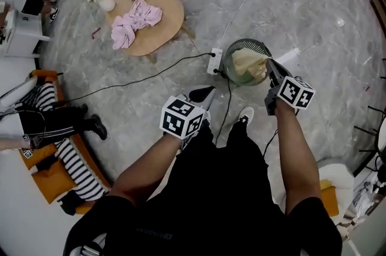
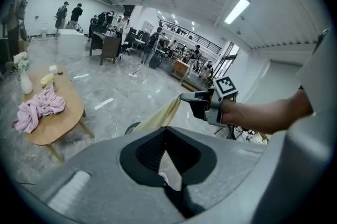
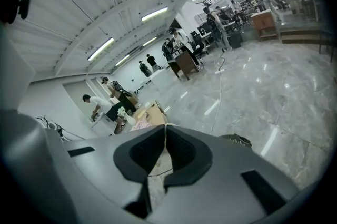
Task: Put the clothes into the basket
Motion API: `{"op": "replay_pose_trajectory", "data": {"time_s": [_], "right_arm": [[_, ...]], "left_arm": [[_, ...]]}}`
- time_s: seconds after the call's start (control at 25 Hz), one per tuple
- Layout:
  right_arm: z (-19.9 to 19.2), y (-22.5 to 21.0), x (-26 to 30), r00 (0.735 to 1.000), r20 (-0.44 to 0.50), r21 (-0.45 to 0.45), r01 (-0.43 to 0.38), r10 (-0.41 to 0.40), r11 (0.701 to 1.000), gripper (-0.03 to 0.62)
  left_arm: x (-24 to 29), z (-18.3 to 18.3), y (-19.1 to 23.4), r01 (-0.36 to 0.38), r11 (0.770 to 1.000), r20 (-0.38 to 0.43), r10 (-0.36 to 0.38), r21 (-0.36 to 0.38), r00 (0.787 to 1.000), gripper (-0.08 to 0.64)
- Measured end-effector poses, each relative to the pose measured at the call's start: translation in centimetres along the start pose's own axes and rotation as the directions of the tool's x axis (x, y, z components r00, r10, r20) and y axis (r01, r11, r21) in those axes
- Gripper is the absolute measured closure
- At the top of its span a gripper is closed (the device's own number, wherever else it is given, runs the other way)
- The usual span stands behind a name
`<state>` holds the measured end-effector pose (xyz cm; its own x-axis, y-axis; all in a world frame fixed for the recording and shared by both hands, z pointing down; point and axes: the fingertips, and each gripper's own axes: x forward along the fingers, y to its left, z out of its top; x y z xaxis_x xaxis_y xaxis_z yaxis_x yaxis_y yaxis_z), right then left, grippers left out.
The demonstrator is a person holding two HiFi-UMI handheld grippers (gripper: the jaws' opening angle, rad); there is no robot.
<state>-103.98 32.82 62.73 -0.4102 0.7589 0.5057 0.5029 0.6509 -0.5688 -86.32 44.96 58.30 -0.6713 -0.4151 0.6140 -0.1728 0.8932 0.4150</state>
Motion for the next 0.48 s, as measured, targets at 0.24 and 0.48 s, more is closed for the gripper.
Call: {"op": "replay_pose_trajectory", "data": {"time_s": [0.24, 0.48], "right_arm": [[-4.1, -4.3, 4.2, 0.993, -0.116, 0.013, 0.036, -0.035, 0.999, 0.568], [-10.9, -7.5, 4.9, 0.963, -0.259, 0.038, 0.087, -0.074, 0.996, 0.568]], "left_arm": [[0.7, -0.2, 0.8, -0.035, 0.999, -0.011, 0.035, -0.019, 0.999, 0.560], [2.0, -1.8, 0.9, -0.037, 0.999, -0.050, 0.035, -0.038, 0.998, 0.559]]}}
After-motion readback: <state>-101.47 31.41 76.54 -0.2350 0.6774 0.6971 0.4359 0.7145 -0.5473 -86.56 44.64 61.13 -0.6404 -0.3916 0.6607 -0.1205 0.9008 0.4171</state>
